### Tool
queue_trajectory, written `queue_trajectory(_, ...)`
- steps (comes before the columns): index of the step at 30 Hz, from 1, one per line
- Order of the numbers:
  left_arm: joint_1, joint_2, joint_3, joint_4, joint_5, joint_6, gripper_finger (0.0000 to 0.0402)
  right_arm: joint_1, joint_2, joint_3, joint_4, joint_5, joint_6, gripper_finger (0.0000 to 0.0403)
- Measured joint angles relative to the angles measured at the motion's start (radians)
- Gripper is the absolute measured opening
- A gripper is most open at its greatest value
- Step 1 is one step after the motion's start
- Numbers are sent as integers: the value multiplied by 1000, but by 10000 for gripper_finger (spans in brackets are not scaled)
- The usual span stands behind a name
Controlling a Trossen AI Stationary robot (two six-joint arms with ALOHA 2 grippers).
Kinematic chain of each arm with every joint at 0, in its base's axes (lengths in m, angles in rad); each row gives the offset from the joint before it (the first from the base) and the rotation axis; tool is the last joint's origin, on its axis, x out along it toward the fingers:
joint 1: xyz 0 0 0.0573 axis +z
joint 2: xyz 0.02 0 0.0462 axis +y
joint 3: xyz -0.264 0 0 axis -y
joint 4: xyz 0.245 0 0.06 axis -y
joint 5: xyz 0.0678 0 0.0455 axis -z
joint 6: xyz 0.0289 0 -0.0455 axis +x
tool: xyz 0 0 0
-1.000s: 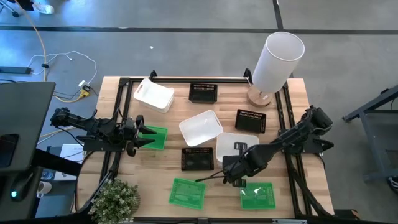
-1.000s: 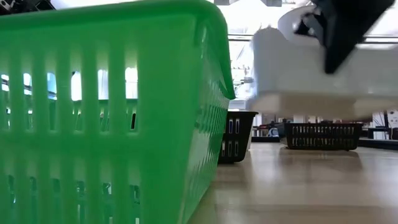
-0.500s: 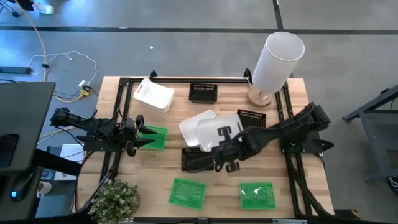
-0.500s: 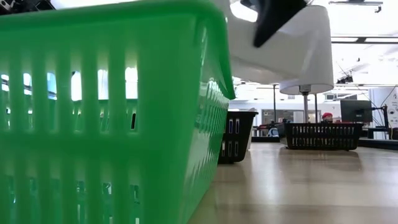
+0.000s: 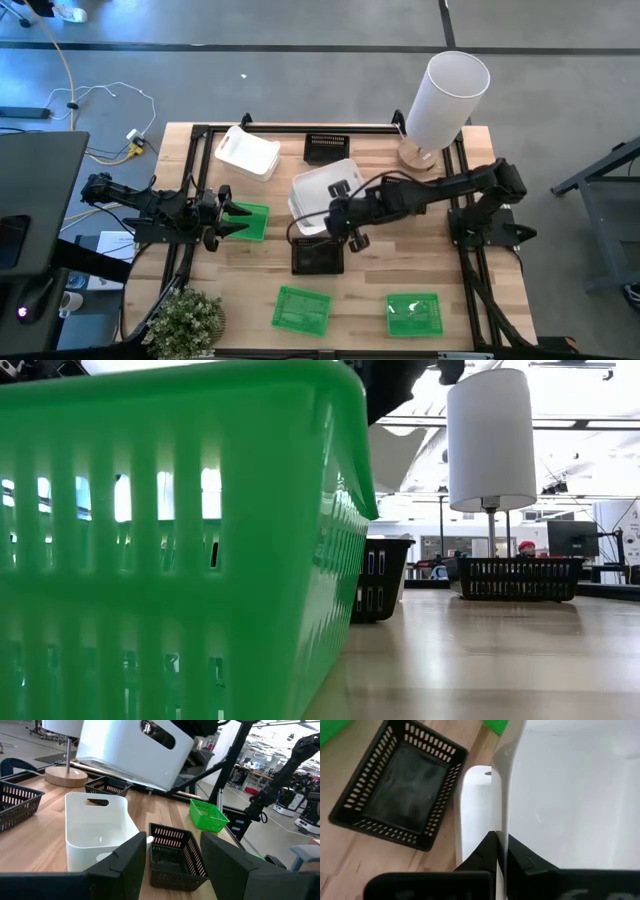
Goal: Stack baskets by color
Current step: Stack the bottom white bin on top of the middle white bin
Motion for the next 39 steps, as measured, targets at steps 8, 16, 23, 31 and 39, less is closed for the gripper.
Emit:
queue_trajectory(8, 0, 0, 0, 0, 0, 0, 177, -48, 76, -1, 15, -94, -32, 0)
queue_trajectory(16, 0, 0, 0, 0, 0, 0, 177, -50, 125, -1, -16, -137, -45, 0)
queue_trajectory(23, 0, 0, 0, 0, 0, 0, 177, -53, 128, -1, -12, -137, -45, 0)
queue_trajectory(31, 0, 0, 0, 0, 0, 0, 177, -80, 173, -1, -19, -137, -43, 0)
queue_trajectory(39, 0, 0, 0, 0, 0, 0, 177, -97, 187, -1, -24, -145, -42, 0)
